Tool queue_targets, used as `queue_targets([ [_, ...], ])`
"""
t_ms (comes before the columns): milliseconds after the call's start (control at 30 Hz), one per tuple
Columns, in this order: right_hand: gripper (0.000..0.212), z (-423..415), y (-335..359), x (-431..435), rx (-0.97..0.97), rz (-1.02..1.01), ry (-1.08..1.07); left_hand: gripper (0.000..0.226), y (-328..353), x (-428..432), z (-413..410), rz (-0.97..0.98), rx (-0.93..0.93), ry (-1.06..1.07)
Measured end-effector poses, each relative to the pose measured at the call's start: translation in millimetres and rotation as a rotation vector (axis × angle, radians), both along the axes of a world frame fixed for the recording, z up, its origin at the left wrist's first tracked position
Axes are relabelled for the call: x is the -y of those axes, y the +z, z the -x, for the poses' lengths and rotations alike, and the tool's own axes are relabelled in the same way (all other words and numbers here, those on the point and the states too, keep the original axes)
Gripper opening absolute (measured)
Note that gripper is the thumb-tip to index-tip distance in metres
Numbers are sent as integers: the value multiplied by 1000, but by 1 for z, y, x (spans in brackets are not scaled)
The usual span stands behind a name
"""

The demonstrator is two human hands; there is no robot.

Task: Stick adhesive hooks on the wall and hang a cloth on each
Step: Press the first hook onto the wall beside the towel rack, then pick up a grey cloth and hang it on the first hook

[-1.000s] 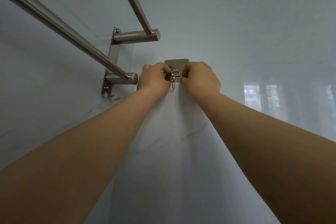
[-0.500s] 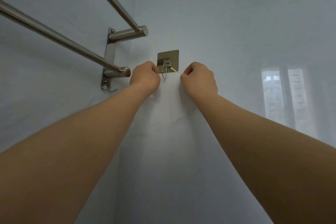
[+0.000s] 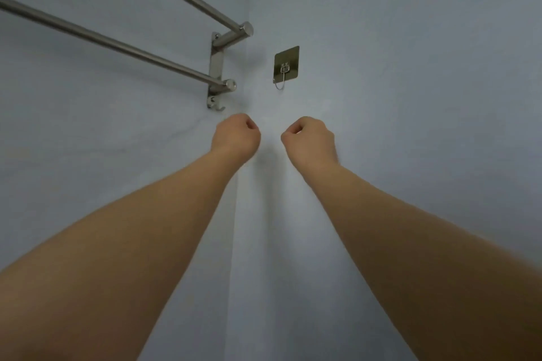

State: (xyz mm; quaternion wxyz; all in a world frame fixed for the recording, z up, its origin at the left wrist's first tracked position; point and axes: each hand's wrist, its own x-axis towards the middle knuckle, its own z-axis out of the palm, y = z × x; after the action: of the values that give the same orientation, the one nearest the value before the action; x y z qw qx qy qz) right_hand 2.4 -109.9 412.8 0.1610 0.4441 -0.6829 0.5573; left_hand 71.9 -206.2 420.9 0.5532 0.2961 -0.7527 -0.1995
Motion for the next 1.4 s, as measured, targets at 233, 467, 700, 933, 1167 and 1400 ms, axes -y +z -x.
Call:
queue_targets([
  [233,8,-64,-69,5,161,-125,297,21,-71,-23,-72,-103,132,127],
  [467,11,-141,-151,34,349,-310,523,14,-163,-23,-158,-279,319,294],
  [700,14,-220,-268,60,420,-643,697,22,-265,-22,-258,-466,570,477],
  [933,8,-255,-353,86,345,-923,735,24,-344,0,-313,-633,864,541],
  [1167,16,-282,-409,104,249,-1099,779,30,-397,23,-334,-824,1211,389],
  [1400,16,-307,-445,111,183,-1231,833,53,-434,10,-369,-1043,1475,144],
])
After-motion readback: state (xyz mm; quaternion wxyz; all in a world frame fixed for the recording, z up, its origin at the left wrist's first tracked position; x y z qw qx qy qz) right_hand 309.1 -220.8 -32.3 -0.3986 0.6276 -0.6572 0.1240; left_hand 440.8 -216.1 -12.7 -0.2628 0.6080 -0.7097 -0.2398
